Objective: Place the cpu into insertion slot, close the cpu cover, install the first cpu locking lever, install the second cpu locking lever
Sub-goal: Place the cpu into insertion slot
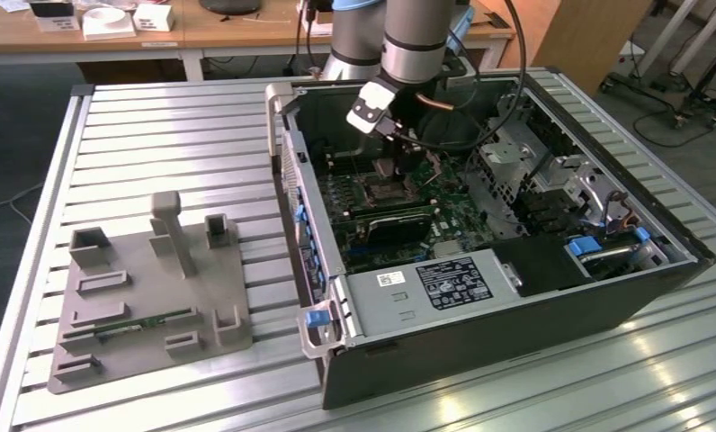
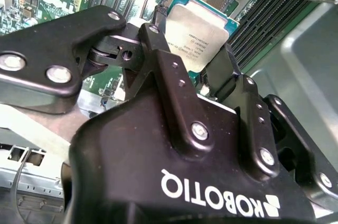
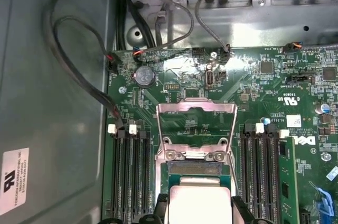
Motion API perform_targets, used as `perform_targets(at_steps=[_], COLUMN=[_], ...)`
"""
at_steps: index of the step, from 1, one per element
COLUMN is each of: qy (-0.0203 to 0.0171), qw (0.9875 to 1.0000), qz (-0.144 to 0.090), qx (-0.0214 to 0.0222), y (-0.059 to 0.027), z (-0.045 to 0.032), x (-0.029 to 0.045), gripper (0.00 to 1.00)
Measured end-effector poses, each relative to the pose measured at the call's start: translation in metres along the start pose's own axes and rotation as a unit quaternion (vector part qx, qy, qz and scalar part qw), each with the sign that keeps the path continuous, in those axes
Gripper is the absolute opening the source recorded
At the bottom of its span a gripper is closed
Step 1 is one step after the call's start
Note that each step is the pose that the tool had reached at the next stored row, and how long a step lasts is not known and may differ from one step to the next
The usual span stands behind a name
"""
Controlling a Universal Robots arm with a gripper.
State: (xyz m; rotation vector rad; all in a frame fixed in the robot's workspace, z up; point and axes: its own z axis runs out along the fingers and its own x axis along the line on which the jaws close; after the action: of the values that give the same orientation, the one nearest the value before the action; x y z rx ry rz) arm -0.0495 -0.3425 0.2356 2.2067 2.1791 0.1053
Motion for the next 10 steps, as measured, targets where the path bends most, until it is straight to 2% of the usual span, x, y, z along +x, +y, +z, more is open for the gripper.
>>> perform_targets(at_steps=[10], qy=[0.0000], qw=[1.0000], qz=[0.000], qx=[0.0000], y=[-0.0001], z=[0.0007], x=[0.0000], gripper=[0.54])
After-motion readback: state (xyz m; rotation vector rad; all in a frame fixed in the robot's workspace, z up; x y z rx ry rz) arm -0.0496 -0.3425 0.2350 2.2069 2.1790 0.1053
